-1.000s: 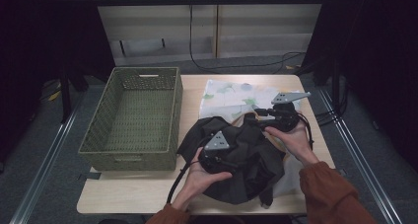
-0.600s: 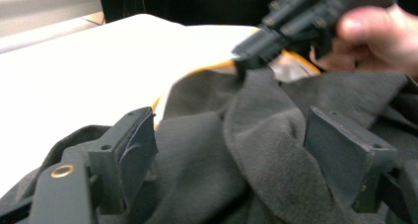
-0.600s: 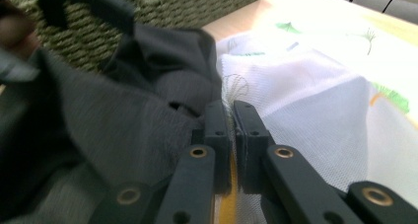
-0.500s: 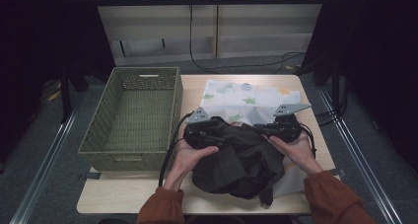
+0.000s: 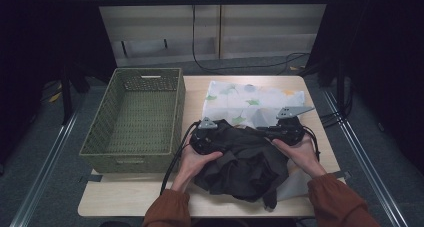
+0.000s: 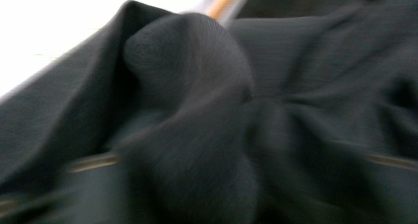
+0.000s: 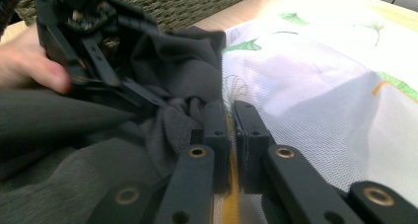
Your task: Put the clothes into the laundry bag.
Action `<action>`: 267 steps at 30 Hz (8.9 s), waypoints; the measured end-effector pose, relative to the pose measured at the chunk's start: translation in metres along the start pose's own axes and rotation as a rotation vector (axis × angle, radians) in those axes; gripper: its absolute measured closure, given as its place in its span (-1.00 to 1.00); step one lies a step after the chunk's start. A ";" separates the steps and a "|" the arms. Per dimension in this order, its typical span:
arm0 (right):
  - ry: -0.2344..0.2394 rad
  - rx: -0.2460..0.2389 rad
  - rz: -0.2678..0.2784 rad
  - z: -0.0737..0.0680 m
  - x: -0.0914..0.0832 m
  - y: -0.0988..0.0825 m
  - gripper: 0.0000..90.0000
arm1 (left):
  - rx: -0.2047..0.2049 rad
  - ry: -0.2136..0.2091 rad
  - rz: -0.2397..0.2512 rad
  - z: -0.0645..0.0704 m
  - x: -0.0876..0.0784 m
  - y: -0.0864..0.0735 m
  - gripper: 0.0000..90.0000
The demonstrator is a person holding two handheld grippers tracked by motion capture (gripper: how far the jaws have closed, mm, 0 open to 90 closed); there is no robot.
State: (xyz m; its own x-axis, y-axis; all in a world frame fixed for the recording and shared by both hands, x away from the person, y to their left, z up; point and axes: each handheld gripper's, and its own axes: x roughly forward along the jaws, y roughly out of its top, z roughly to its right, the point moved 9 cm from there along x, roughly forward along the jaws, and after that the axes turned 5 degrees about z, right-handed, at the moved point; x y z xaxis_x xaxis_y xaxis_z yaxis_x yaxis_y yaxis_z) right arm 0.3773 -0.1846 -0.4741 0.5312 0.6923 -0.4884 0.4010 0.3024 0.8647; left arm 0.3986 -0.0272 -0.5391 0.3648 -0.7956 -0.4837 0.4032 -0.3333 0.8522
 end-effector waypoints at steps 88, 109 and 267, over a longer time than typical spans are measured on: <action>0.119 0.071 0.199 -0.038 0.019 0.059 0.99 | 0.101 -0.137 0.188 0.071 -0.025 0.059 0.94; 0.138 0.088 0.137 -0.038 -0.011 0.018 0.98 | 0.086 -0.047 0.113 0.062 -0.012 0.036 -0.16; -0.008 -0.008 0.122 -0.035 -0.029 0.030 0.28 | 0.113 -0.028 0.107 0.070 0.034 0.018 -0.22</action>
State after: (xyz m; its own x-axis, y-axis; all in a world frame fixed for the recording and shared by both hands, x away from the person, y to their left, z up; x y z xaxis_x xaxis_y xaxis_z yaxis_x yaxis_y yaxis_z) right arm 0.3479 -0.1731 -0.4299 0.5816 0.7192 -0.3802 0.3268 0.2214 0.9188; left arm 0.3596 -0.0959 -0.5265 0.3763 -0.8428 -0.3847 0.2659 -0.2995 0.9163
